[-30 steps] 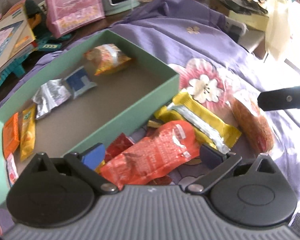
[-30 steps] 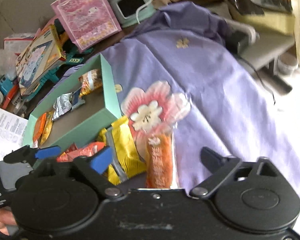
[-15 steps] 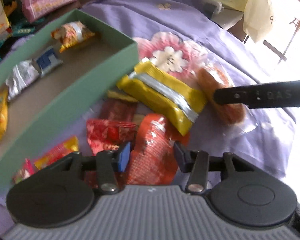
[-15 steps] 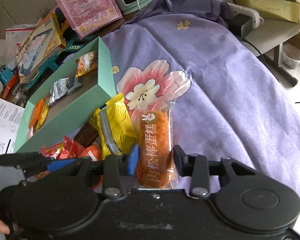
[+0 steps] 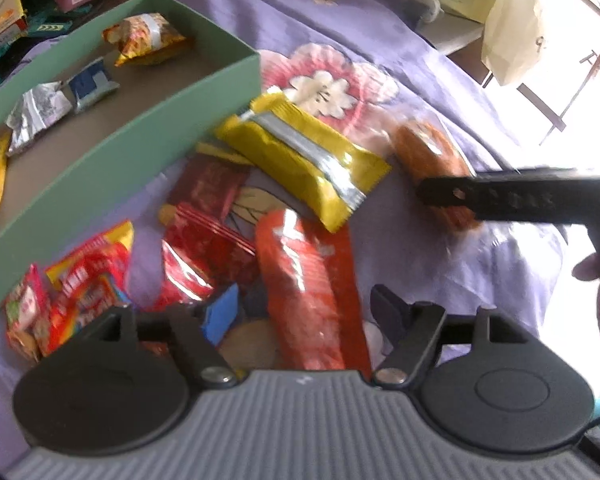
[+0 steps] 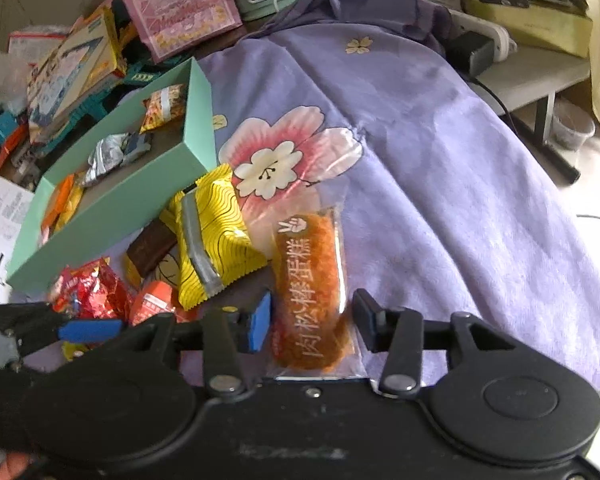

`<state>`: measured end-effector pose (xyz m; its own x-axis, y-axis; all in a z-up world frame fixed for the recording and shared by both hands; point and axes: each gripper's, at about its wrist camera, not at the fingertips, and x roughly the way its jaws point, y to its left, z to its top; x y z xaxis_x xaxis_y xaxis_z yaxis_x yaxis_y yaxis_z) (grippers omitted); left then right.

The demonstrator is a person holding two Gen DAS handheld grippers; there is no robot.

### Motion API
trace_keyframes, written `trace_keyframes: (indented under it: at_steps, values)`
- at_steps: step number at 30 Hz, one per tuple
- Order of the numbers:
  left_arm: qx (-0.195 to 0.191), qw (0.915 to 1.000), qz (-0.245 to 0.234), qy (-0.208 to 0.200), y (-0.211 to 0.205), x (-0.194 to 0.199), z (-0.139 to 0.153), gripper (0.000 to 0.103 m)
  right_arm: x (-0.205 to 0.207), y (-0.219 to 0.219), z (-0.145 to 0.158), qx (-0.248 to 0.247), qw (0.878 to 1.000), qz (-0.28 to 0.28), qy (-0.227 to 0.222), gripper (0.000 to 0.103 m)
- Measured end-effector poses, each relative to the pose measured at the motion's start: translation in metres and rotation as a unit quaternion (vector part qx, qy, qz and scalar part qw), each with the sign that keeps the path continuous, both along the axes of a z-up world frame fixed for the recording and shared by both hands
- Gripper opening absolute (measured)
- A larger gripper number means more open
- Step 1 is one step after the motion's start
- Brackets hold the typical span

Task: Organize snacks
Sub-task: 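Grasp red wrapped stick with left tool while right tool grasps orange bread roll, then lower red stick into tray with left tool while right tool drops bread roll there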

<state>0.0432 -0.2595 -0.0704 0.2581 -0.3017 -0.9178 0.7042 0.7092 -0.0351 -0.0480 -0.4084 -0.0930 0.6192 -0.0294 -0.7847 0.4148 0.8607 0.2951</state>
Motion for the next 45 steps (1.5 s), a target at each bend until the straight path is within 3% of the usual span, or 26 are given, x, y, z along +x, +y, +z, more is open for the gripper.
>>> trace_keyframes:
  at_steps: [5,6,7,11,16,22,27,37,45]
  values:
    - [0.007,0.9998,-0.01,-0.015,0.0,-0.012,-0.006,0.035,0.01,0.012,-0.002,-0.041,0.999,0.014,-0.002,0.04]
    - [0.001,0.9999,-0.01,-0.011,0.0,-0.012,-0.004,0.022,0.01,0.013,-0.002,-0.048,0.999,0.015,-0.004,0.038]
    - [-0.004,1.0,-0.006,-0.005,0.001,-0.01,-0.003,0.016,0.01,0.014,-0.002,-0.049,0.999,0.014,-0.005,0.037]
    - [-0.01,0.9998,0.012,-0.013,0.008,-0.006,0.003,0.016,0.005,0.007,-0.001,-0.007,1.0,-0.002,-0.01,0.036]
    - [-0.043,0.9988,0.024,0.003,0.023,-0.002,0.017,0.016,-0.006,0.006,0.006,0.011,1.0,-0.016,-0.014,0.036]
    - [-0.087,0.9952,0.043,0.011,0.04,0.0,0.039,0.016,-0.007,0.007,0.031,0.003,0.999,-0.015,-0.032,0.036]
    - [-0.133,0.9886,0.07,-0.006,0.06,0.011,0.067,0.016,0.003,0.013,0.059,-0.005,0.998,0.0,-0.057,0.036]
    - [-0.147,0.9731,0.16,-0.075,0.1,0.093,0.104,0.016,0.098,0.038,0.112,-0.019,0.993,0.06,-0.096,0.036]
    - [-0.131,0.9691,0.201,-0.058,0.096,0.15,0.077,0.016,0.183,0.054,0.103,-0.021,0.993,0.094,-0.07,0.036]
